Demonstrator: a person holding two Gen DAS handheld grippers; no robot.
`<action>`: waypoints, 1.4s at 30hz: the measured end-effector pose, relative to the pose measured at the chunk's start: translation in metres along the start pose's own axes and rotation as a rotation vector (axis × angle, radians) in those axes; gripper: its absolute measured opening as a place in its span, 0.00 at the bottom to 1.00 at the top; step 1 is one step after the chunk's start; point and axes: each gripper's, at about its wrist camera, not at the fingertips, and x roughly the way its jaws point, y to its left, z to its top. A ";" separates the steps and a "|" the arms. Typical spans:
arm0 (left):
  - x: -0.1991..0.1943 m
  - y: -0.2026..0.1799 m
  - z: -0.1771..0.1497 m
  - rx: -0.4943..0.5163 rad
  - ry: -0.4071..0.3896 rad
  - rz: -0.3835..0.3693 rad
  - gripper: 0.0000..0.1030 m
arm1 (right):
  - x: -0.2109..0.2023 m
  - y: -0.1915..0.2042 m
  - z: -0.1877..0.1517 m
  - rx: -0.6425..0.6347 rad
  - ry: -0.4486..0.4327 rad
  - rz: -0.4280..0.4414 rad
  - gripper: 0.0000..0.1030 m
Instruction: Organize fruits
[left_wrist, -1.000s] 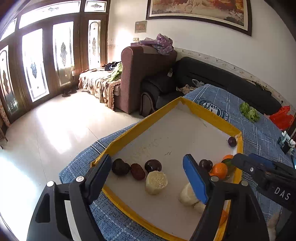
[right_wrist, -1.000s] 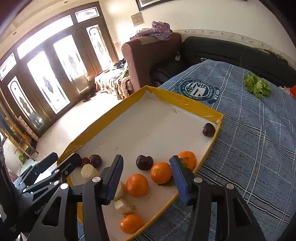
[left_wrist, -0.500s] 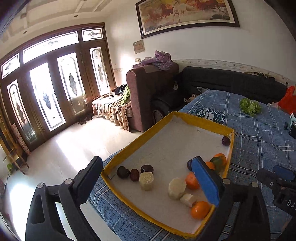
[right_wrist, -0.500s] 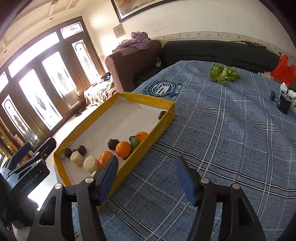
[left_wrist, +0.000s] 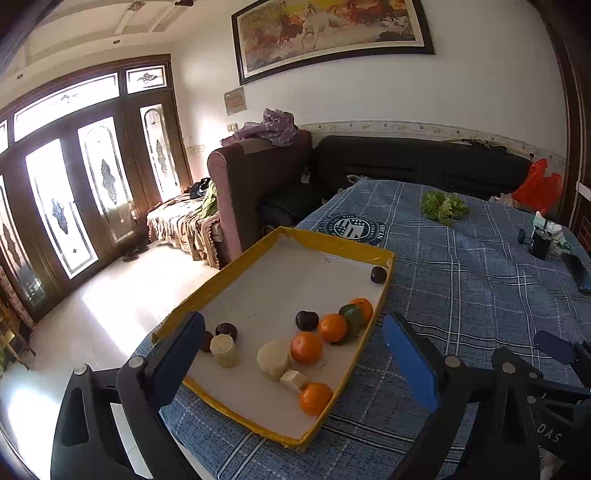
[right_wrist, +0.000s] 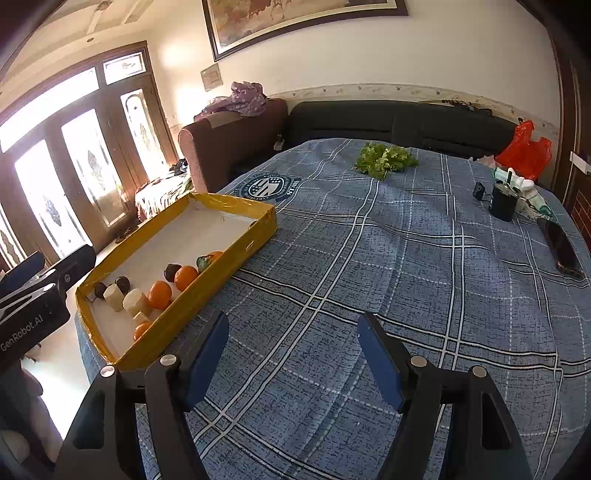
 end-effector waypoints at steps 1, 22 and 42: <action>0.001 -0.001 0.000 -0.001 0.004 -0.003 0.94 | -0.001 -0.001 -0.001 0.002 -0.001 -0.002 0.77; 0.010 0.000 -0.009 -0.027 0.067 -0.048 0.94 | 0.005 0.014 -0.011 -0.016 0.010 -0.023 0.81; -0.065 0.036 0.003 -0.175 -0.289 0.105 1.00 | -0.010 0.029 -0.015 -0.017 -0.089 -0.069 0.81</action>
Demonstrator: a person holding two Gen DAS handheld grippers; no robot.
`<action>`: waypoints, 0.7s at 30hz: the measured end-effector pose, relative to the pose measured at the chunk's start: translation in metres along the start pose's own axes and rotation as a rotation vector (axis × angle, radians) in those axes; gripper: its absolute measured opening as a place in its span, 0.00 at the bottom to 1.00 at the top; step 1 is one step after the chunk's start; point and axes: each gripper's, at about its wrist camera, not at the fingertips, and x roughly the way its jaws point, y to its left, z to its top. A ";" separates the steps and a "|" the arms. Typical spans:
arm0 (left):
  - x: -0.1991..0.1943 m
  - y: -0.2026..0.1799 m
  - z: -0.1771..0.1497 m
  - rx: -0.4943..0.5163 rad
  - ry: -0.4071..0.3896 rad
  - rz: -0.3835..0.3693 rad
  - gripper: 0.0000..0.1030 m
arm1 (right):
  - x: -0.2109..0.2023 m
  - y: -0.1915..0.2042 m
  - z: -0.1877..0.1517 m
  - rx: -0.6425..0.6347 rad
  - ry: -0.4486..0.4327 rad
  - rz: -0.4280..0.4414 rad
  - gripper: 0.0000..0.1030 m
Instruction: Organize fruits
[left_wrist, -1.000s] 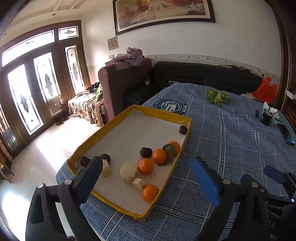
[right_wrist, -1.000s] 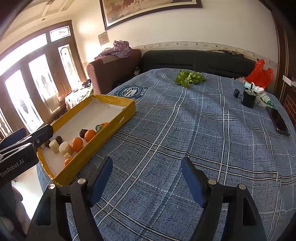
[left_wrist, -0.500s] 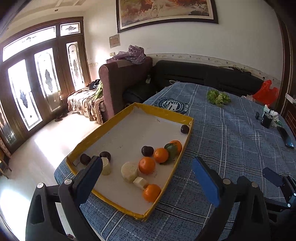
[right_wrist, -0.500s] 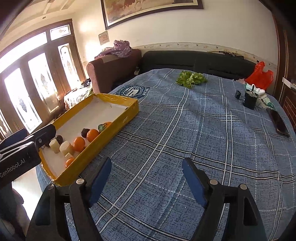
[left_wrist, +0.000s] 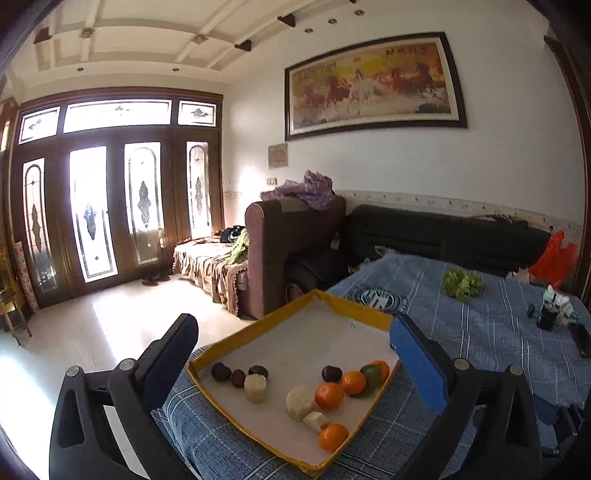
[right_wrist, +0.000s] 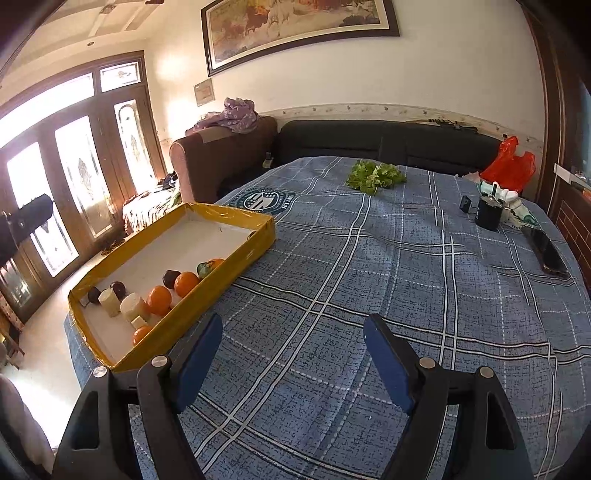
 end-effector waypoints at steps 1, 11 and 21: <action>-0.004 0.003 0.001 -0.011 -0.012 -0.002 1.00 | -0.002 0.002 0.000 -0.008 -0.006 0.001 0.81; -0.009 0.024 0.002 -0.004 0.015 0.013 1.00 | -0.005 0.026 0.001 -0.030 -0.034 0.065 0.84; 0.003 0.049 -0.007 -0.068 0.105 -0.041 1.00 | 0.011 0.035 0.022 0.106 0.116 0.399 0.86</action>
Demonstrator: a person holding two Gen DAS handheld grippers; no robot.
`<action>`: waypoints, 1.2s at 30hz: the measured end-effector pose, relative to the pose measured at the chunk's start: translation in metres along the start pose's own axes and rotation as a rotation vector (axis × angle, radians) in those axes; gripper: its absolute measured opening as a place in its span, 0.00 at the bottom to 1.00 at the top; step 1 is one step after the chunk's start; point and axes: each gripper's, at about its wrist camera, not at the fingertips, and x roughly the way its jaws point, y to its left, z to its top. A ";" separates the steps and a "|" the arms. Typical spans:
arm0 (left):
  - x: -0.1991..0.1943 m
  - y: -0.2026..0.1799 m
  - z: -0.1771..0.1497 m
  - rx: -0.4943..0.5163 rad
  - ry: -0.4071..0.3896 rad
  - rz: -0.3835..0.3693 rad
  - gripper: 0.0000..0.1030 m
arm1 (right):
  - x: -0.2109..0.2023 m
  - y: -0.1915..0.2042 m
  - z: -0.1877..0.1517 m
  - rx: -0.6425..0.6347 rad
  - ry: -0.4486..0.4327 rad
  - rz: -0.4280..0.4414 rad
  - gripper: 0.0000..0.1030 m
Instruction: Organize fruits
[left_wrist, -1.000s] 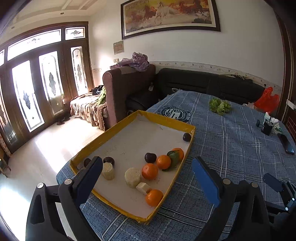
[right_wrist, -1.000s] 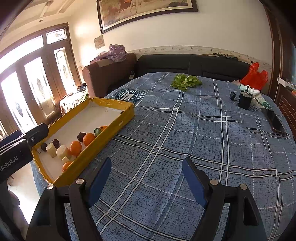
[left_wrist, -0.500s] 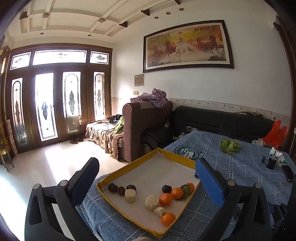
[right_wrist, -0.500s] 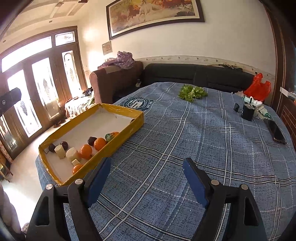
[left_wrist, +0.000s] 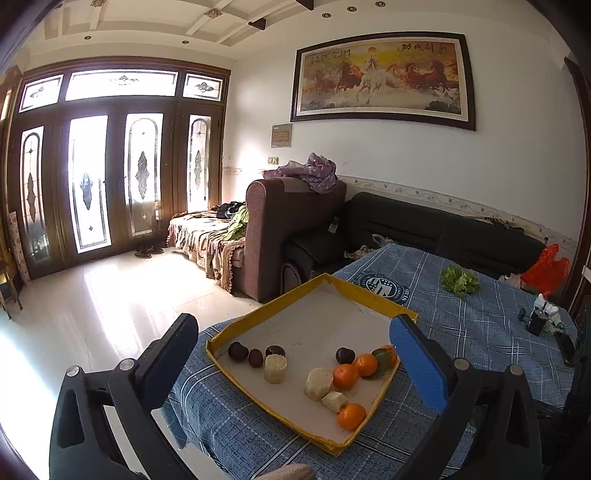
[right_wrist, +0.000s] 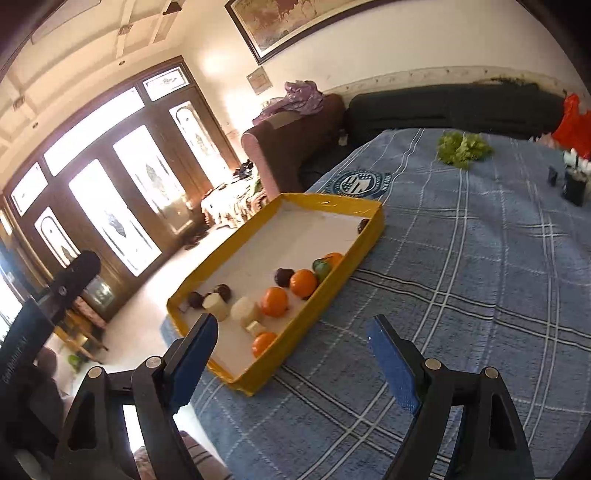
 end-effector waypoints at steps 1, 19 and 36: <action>-0.001 0.000 0.000 -0.004 0.000 0.001 1.00 | 0.003 0.000 0.001 0.010 0.009 0.007 0.86; 0.019 0.005 -0.017 0.031 0.062 0.017 1.00 | 0.017 0.019 -0.030 -0.204 -0.011 -0.243 0.86; 0.063 0.000 -0.038 0.048 0.212 0.023 1.00 | 0.035 0.021 -0.038 -0.241 0.026 -0.255 0.86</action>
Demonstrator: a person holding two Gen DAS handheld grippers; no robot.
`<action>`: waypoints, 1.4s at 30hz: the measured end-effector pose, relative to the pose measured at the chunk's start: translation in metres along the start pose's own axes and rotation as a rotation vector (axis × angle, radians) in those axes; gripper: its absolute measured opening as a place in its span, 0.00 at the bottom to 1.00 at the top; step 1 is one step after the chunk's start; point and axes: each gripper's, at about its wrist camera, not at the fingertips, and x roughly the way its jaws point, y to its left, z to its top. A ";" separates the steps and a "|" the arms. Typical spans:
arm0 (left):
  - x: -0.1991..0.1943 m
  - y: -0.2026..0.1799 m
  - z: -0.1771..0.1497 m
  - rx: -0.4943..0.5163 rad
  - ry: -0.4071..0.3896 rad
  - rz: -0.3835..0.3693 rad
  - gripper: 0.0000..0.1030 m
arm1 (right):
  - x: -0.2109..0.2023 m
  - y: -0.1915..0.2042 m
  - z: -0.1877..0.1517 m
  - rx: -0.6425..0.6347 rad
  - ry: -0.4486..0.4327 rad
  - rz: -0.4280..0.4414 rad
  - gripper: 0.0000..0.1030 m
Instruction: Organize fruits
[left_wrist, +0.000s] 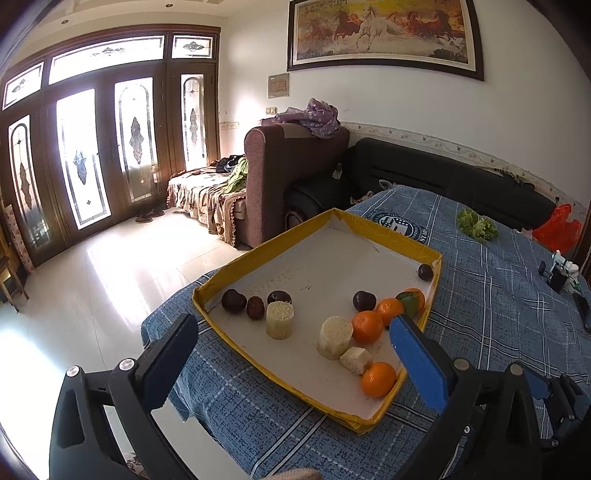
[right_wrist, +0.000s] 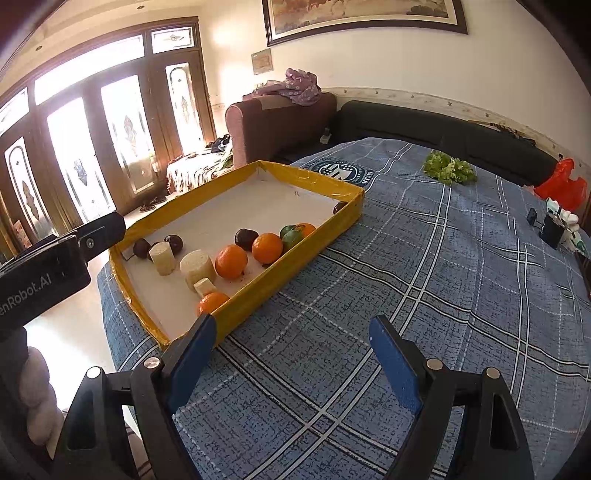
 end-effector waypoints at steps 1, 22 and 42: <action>0.001 0.000 0.000 0.000 0.005 -0.001 1.00 | 0.001 0.001 0.000 -0.003 0.001 0.000 0.86; -0.020 -0.009 -0.003 0.024 0.008 -0.035 1.00 | -0.022 0.008 -0.008 0.001 -0.016 -0.017 0.86; -0.063 -0.006 0.000 0.013 -0.068 -0.068 1.00 | -0.063 0.021 -0.012 -0.020 -0.090 -0.030 0.88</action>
